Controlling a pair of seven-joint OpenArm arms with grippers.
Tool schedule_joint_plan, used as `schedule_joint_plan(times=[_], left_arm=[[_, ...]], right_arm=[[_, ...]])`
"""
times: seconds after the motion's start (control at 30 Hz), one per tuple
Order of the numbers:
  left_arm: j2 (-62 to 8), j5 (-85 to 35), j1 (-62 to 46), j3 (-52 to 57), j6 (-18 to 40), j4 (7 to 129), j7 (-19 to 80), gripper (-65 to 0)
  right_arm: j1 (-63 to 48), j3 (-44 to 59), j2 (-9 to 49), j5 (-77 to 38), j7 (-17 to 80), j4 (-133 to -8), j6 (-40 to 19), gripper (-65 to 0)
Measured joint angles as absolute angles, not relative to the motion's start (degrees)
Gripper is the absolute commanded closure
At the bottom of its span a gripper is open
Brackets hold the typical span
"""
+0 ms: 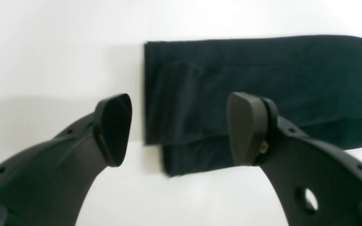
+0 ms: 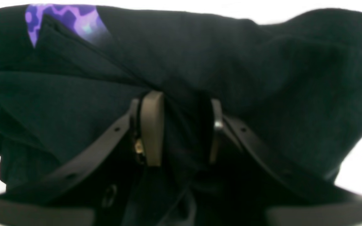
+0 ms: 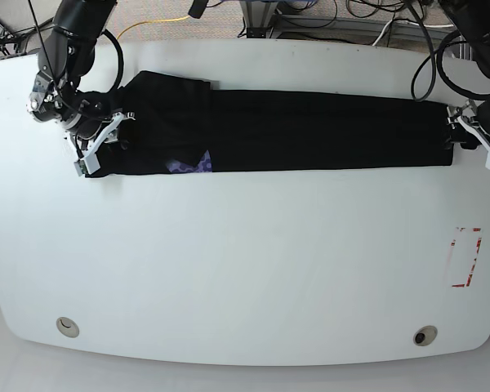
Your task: Fold the T-shirt properly
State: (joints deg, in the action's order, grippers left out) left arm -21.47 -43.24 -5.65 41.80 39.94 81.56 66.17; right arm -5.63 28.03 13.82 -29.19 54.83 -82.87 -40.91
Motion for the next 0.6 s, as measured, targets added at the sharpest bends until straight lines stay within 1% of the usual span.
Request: schedule_joint_plan(times=[0.1,0.27,0.5,0.53,0.57,0.6], left_arm=[[-21.96,-43.59,-4.97,41.85,39.92,77.03,66.08,-44.9],[-21.96,-43.81,-4.08,41.80,39.92,73.65,65.95,-44.9],[-22.11,-44.82,-3.75,36.16,39.97,71.26,62.72,-43.9],[-22.09,-44.93,-3.68,35.62,39.97,70.65,61.58,-43.2],[-22.09,-45.45,-3.64,35.35,39.97,69.82,60.82,-41.0],[-22.11,-46.06,-3.64,35.11,40.05,69.08,60.29,-35.0]], right_arm=[[-5.72,28.08,13.82,-29.12,54.72,-82.94,-40.91,-19.7],[-6.11,28.01,13.67,-28.75,55.48,-84.23,-40.53,-19.7],[-6.24,28.18,13.65,-28.73,55.66,-84.34,-40.53,-19.7],[-6.22,28.21,13.65,-28.75,55.66,-84.31,-40.53,-19.7],[-6.20,28.18,13.65,-28.80,55.70,-84.31,-40.56,-19.7],[-6.22,28.21,13.65,-28.75,55.70,-84.31,-40.53,-19.7]])
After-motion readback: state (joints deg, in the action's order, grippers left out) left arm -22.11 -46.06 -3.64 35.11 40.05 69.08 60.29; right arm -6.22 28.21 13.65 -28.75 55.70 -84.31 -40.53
